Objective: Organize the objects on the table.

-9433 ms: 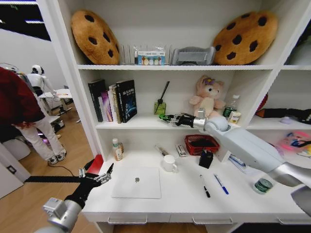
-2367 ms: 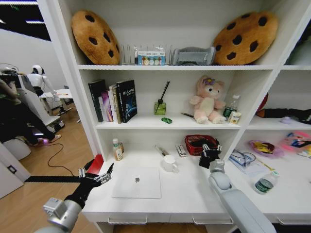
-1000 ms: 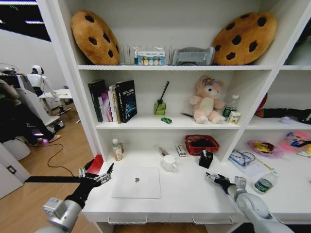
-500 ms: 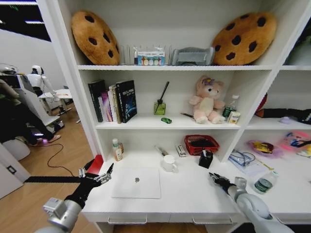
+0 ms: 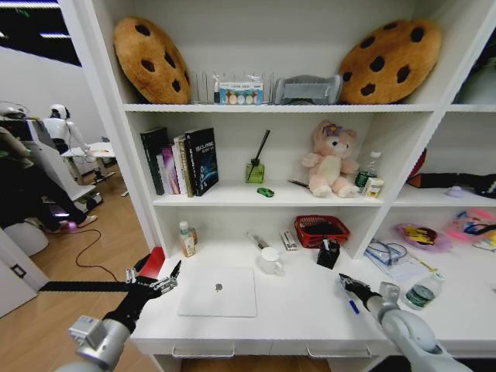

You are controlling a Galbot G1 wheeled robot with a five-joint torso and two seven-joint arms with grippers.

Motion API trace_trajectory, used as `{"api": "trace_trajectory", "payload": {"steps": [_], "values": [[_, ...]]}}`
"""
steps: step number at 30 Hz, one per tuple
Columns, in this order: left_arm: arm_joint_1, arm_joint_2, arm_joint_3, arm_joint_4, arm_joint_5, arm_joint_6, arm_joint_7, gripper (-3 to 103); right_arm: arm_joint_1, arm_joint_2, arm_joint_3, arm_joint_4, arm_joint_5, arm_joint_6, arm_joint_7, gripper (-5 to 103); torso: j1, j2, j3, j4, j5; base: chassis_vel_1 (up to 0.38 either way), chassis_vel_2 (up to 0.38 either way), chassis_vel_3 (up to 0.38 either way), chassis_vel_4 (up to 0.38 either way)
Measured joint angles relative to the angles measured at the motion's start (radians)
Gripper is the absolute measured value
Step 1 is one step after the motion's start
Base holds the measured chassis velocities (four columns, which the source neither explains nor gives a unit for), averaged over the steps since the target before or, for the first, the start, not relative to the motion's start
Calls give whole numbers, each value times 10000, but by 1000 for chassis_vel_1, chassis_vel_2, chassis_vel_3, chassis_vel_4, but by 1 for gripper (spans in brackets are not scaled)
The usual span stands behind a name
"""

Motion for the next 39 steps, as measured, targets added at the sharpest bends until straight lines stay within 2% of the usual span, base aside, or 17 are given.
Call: {"api": "trace_trajectory", "payload": {"steps": [5, 9, 10, 11, 14, 16, 18, 19, 21, 22, 25, 26, 30, 32, 34, 37, 39], "values": [[0, 0, 0, 0, 0, 0, -1, 100, -29, -45, 182, 386, -28, 99, 69, 0, 0, 0, 0, 4, -1, 0, 0, 0, 0], [0, 0, 0, 0, 0, 0, 0, 100, -854, 11, 529, 1161, -55, 105, -143, 0, 0, 0, -1, 2, 0, 0, 0, 0, 0], [0, 0, 0, 0, 0, 0, 0, 100, -1281, 63, 714, 1537, -58, 83, -230, 5, 0, 0, -1, 0, -1, 0, 0, 0, 0], [0, 0, 0, 0, 0, 0, 0, 100, -1281, 63, 714, 1537, -58, 83, -230, 5, 0, 0, -1, 0, -1, 0, 0, 0, 0], [0, 0, 0, 0, 0, 0, -2, 100, -2439, 211, 1286, 2314, -267, 72, -520, 22, -3, 1, -3, -3, -3, 0, 0, 0, 0], [0, 0, 0, 0, 0, 0, -2, 100, -2623, 236, 1398, 2337, -380, 87, -642, 22, -3, 1, -3, -3, -3, 0, 0, 0, 0], [0, 0, 0, 0, 0, 0, -2, 100, -2890, 253, 1547, 2203, -613, 147, -945, 33, -3, 1, -2, -1, -1, 0, 0, 0, 0], [0, 0, 0, 0, 0, 0, -2, 100, -2890, 253, 1547, 2203, -613, 147, -945, 33, -3, 1, -2, -1, -1, 0, 0, 0, 0], [0, 0, 0, 0, 0, 0, -2, 100, -2898, 239, 1511, 2003, -779, 169, -1179, 44, -3, 1, -2, 0, 0, 0, 0, 0, 0], [0, 0, 0, 0, 0, 0, -2, 100, -2898, 239, 1511, 2003, -779, 169, -1179, 44, -3, 1, -2, 0, 0, 0, 0, 0, 0], [0, 0, 0, 0, 0, 0, -2, 100, -2486, 170, 1179, 1683, -906, 157, -1245, 60, -3, 0, -1, 1, 0, 0, 0, 0, 0], [0, 0, 0, 0, 0, 0, -2, 100, -2486, 170, 1179, 1683, -906, 157, -1245, 60, -3, 0, -1, 1, 0, 0, 0, 0, 0], [0, 0, 0, 0, 0, 0, -2, 100, -1791, 32, 741, 1143, -927, 53, -1137, 82, -1, 0, 0, 4, 0, 0, 0, 0, 0], [0, 0, 0, 0, 0, 0, -1, 100, -1699, 8, 670, 1032, -930, 41, -1111, 82, -1, 0, 0, 3, 1, 0, 0, 0, 0], [0, 0, 0, 0, 0, 0, -1, 100, -1647, -6, 626, 907, -953, 26, -1057, 92, -1, 0, 0, 2, 1, 0, 0, 0, 0], [0, 0, 0, 0, 0, 0, -1, 100, -1728, -1, 647, 876, -957, 25, -1054, 99, -1, 0, 0, 0, 0, 0, 0, 0, 0], [0, 0, 0, 0, 0, 0, -1, 100, -1760, 6, 654, 831, -961, 26, -1067, 100, -1, 1, 0, -2, -1, 0, 0, 0, 0]]}}
